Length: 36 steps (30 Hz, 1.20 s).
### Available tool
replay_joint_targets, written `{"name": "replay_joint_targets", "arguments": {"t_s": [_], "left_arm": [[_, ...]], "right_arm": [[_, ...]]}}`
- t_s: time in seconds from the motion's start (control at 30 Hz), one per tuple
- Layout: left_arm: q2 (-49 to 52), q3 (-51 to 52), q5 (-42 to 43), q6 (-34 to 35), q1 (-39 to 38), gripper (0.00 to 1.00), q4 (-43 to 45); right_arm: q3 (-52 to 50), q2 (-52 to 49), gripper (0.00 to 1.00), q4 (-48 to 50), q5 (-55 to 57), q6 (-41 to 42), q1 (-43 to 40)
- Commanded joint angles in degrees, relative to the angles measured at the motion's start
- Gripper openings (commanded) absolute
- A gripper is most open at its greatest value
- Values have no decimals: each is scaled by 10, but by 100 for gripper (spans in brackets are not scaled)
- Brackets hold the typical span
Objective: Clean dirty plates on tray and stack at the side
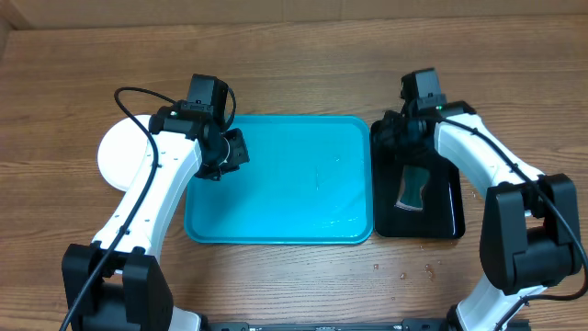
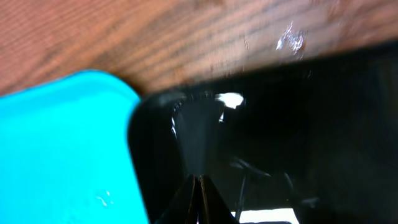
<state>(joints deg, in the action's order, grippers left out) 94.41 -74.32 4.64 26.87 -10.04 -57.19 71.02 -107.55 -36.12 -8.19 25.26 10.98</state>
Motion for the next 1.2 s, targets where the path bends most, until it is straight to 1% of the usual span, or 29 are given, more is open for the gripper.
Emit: {"name": "replay_joint_targets", "arguments": {"t_s": [0.0,0.1,0.33,0.53,0.67,0.8,0.9,0.93,0.97,1.07,1.17], "left_arm": [[2,-7,14,0,3,5,0],[2,-7,14,0,3,5,0],[2,-7,14,0,3,6,0],[2,-7,14,0,3,6,0],[2,-7,14,0,3,7,0],[2,-7,14,0,3,9,0],[2,-7,14,-1,3,9,0],[2,-7,13,-1,3,7,0],[2,-7,14,-1,3,4,-3],[2,-4,13,0,2,4,-18],[2,11,11,-1,2,4,-30]], "right_arm": [[-11,7,4,13,-53,3,3],[-11,7,4,13,-74,3,3],[-17,7,4,7,-74,2,10],[-17,7,4,5,-73,0,33],[-17,7,4,10,-52,0,48],[-10,7,4,7,-18,0,43],[20,7,5,-26,-18,-15,28],[35,8,7,-44,-17,-24,24],[54,8,8,-68,-17,-33,19],[103,8,9,-144,-18,-52,12],[140,8,9,-230,-35,-87,18]]}}
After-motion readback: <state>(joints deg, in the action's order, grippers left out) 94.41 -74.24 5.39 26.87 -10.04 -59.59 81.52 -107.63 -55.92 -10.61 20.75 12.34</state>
